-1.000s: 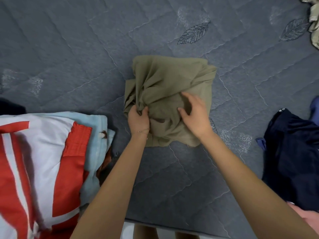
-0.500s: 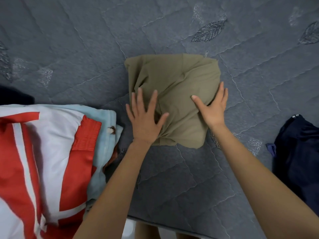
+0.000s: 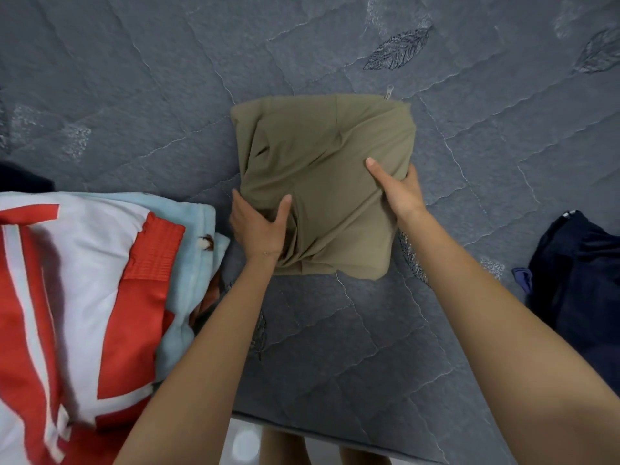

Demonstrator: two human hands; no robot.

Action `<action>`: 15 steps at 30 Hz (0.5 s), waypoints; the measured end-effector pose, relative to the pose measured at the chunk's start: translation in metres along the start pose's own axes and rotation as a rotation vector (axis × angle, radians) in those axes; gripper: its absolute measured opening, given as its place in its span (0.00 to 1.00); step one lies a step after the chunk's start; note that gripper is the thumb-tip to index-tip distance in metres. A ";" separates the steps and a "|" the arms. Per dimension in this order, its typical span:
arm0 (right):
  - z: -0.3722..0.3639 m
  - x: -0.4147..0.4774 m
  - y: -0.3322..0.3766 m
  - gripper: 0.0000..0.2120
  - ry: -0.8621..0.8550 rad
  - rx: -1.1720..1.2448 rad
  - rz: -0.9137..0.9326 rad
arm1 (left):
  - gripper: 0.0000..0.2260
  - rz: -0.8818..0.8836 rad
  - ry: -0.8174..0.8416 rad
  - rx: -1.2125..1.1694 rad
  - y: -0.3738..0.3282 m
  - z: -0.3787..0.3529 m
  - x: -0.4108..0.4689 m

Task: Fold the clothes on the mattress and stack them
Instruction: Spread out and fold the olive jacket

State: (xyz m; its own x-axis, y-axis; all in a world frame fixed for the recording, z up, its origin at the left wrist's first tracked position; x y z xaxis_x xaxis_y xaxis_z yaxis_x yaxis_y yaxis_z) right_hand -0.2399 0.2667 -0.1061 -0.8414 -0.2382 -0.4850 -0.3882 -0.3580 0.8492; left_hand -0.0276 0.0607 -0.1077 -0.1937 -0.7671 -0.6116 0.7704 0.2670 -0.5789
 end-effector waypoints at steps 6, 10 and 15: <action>-0.002 -0.017 -0.005 0.31 0.040 0.002 -0.008 | 0.35 0.186 0.149 -0.301 0.002 -0.018 -0.002; 0.013 -0.032 0.012 0.18 -0.025 0.071 0.140 | 0.26 0.164 0.233 -0.266 -0.007 -0.026 -0.009; 0.050 -0.073 0.017 0.18 -0.132 0.133 0.221 | 0.20 0.040 0.317 -0.333 -0.022 -0.028 -0.048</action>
State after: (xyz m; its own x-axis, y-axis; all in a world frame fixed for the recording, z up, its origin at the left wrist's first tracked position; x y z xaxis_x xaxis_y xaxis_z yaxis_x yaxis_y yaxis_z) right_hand -0.2040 0.3233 -0.0454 -0.9492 -0.1749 -0.2614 -0.2287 -0.1868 0.9554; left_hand -0.0518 0.1081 -0.0809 -0.3840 -0.5496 -0.7419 0.5545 0.5053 -0.6613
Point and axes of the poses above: each hand's wrist, its own x-axis towards the middle knuckle, its own z-axis out of the back of the hand, y = z × x, the point moved 10 cm from there along x, towards the middle knuckle, and after that the axes turned 12 degrees about z, right-handed, at the moved point
